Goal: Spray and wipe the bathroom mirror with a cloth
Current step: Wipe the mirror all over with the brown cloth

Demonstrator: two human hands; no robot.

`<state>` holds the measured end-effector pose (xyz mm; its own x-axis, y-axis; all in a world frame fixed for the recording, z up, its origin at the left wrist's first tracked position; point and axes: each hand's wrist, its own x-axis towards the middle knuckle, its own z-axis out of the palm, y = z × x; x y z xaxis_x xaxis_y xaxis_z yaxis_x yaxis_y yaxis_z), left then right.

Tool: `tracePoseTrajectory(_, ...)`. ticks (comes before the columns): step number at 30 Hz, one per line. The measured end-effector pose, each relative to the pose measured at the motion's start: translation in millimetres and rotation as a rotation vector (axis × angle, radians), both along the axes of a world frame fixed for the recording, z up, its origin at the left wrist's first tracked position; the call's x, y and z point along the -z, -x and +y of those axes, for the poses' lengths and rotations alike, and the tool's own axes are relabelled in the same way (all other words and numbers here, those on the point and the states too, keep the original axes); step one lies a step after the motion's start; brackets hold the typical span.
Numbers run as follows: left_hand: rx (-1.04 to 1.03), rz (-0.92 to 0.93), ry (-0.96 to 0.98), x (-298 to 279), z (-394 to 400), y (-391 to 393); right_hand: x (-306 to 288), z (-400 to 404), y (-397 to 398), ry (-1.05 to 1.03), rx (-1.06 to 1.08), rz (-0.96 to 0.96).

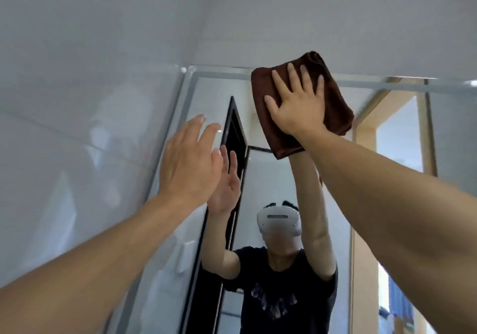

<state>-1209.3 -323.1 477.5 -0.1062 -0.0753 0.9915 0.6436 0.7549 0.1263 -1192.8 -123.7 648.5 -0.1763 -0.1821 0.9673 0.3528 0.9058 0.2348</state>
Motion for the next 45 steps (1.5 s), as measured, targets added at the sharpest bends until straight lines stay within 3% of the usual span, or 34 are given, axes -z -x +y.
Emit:
tracePoseTrajectory(5, 0.053, 0.042, -0.063, 9.4, -46.4, 16.6, 26.3, -81.2, 54.3, -0.171, -0.056, -0.107)
tracePoseTrajectory(9, 0.084, 0.079, -0.108, 22.4, -65.1, 21.0, 71.9, -117.9, 86.6, -0.266, -0.293, -0.204)
tracePoseTrajectory(18, 0.202, 0.000, -0.147, 104.3, -60.1, 18.0, 214.3, -109.2, 100.0, -0.408, -0.456, -0.152)
tracePoseTrajectory(22, 0.185, -0.059, -0.127, 144.9, -59.3, 12.5, 300.4, -99.1, 90.7, -0.405, -0.481, -0.237)
tracePoseTrajectory(29, 0.087, -0.203, -0.134, 227.0, -56.6, 8.5, 441.0, -91.4, 81.8, -0.388, -0.558, -0.371)
tracePoseTrajectory(39, 0.050, -0.528, -0.174, 373.8, -48.9, 16.9, 554.6, -99.7, 72.4, -0.353, -0.521, -0.503)
tracePoseTrajectory(45, 0.080, -0.802, -0.257, 416.7, -55.4, 21.4, 591.6, -102.0, 61.7, -0.279, -0.549, -0.563)
